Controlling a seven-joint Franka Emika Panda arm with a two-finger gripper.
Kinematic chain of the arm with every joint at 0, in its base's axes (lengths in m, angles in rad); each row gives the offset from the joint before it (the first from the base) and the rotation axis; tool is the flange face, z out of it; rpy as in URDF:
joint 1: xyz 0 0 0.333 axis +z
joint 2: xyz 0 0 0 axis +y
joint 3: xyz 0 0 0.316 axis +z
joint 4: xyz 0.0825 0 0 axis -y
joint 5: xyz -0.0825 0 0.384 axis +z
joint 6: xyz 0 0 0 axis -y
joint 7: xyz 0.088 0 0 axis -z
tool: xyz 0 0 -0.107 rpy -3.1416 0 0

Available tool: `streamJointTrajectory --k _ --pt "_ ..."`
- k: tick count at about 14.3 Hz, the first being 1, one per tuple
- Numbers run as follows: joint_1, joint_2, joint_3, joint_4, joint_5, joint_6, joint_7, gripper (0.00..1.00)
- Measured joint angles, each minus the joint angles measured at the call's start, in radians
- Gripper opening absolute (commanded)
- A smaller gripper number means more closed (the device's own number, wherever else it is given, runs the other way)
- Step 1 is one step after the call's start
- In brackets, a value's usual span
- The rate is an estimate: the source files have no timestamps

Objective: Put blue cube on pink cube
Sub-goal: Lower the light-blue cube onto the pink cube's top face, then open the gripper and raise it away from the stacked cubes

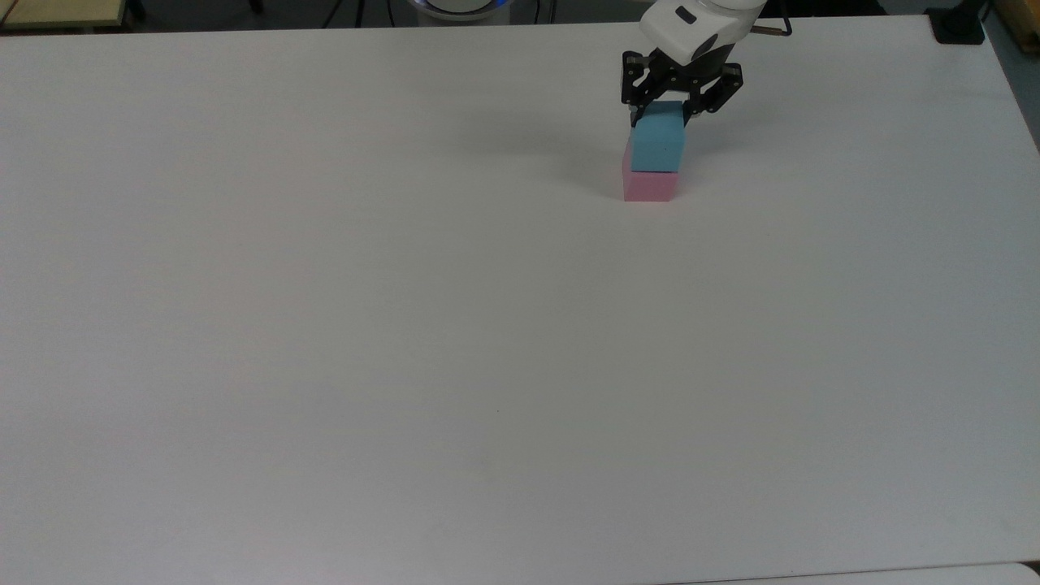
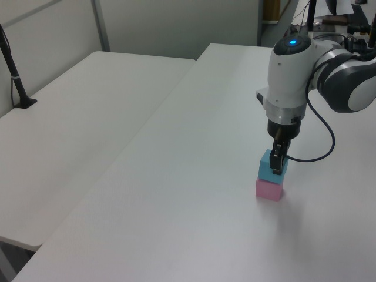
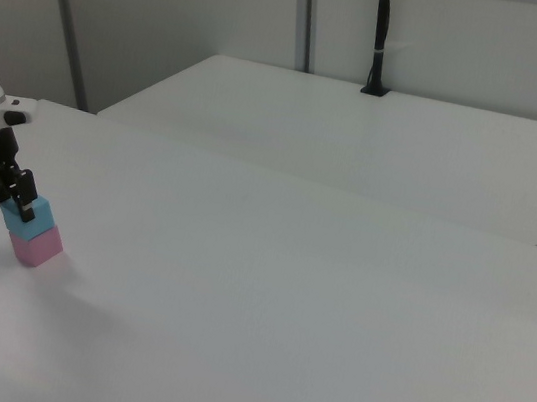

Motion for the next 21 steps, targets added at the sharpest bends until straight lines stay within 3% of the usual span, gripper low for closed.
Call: streamJointTrajectory --k 6,10,17,21 --pt "-0.014 -0.006 -0.002 0.025 -0.02 -0.039 0.104 1.0" --pt "-0.173 -0.077 -0.016 0.161 -0.005 -0.199 0.047 1.0" --pt "-0.195 -0.115 -0.235 0.274 0.038 -0.265 -0.194 1.0" --pt "-0.144 -0.13 -0.425 0.345 0.114 -0.29 -0.45 1.0"
